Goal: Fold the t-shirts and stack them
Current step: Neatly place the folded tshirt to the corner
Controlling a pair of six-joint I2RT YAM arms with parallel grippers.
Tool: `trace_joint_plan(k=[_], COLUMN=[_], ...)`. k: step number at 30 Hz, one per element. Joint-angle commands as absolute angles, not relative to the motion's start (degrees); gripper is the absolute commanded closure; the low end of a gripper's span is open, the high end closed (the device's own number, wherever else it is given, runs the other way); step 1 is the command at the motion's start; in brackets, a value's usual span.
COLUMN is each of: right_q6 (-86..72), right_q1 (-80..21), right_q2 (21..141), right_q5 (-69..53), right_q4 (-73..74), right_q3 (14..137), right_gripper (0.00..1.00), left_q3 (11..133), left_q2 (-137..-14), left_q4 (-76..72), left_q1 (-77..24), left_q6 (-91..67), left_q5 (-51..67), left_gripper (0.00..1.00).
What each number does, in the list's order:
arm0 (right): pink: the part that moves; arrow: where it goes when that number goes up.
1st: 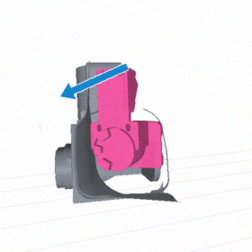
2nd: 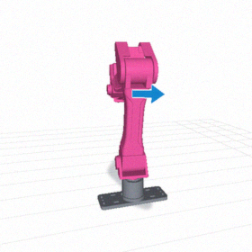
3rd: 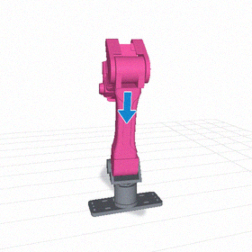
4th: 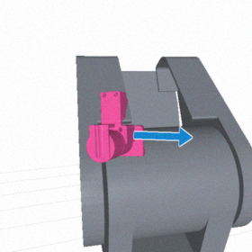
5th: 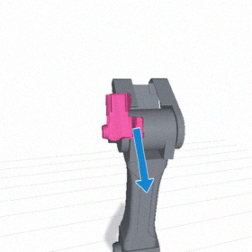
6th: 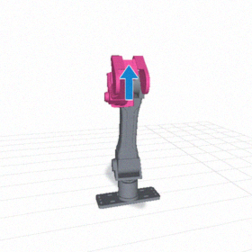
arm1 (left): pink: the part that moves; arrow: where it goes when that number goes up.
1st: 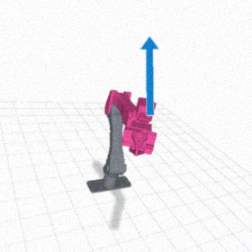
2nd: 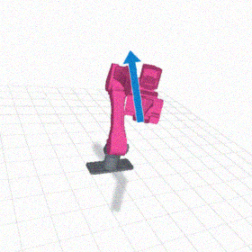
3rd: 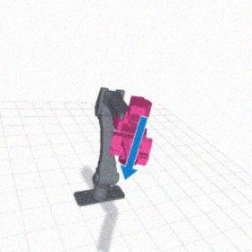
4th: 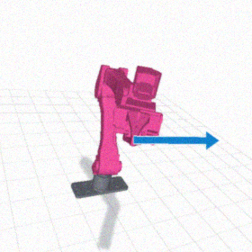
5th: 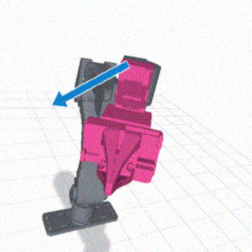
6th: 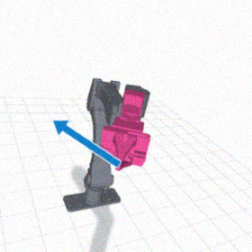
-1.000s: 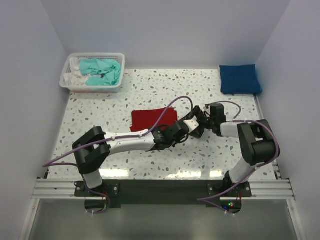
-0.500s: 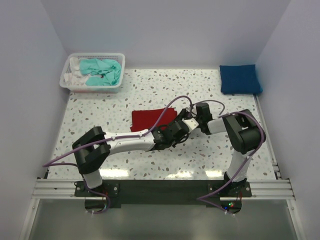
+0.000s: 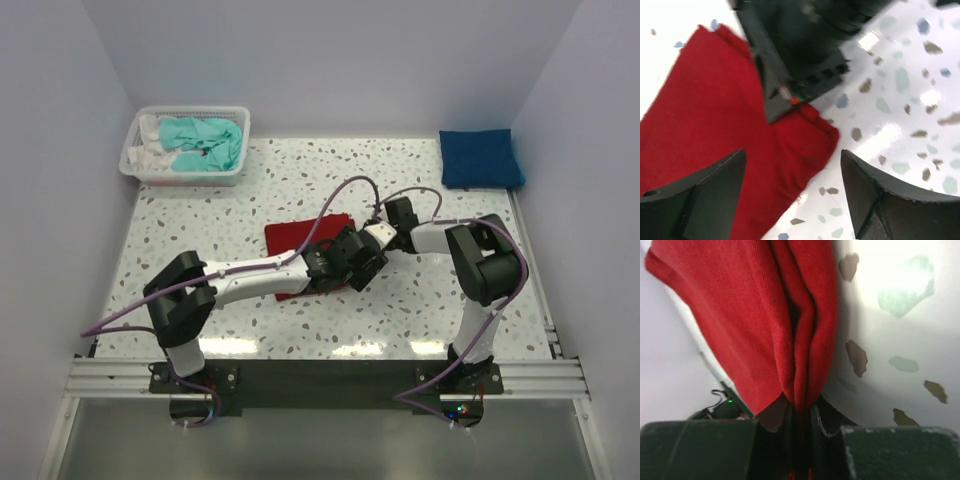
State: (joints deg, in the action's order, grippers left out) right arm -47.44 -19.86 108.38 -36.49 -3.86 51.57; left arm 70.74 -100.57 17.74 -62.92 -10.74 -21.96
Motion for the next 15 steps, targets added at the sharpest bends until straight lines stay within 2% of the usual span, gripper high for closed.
trace_joint_plan(k=[1, 2, 5, 9, 15], right_q6=[-36.8, -33.5, -26.3, -18.6, -10.4], right_q1=[-19.0, -18.4, -17.3, -15.6, -11.7], right_q2=[108.1, 108.3, 110.0, 113.2, 118.3], right_q5=[-29.5, -28.3, -22.3, -13.2, 0.4], right_q4=[9.0, 11.0, 19.5, 28.7, 33.9], right_q3=[56.9, 59.5, 66.2, 75.0, 87.8], right_gripper=[1.00, 1.00, 1.00, 1.00, 1.00], left_q3=[74.0, 73.6, 72.3, 69.4, 59.2], left_q2=[-95.6, -94.8, -91.7, -88.7, -82.0], left_q4=[19.3, 19.7, 20.7, 23.1, 21.4], left_q1=[-58.0, -56.7, -50.4, -37.3, -21.7], left_q6=[-15.3, -15.9, -18.0, -19.4, -20.6], left_q5=[-23.5, -23.2, -21.8, -15.8, -13.0], left_gripper=[0.18, 0.10, 0.00, 0.00, 0.00])
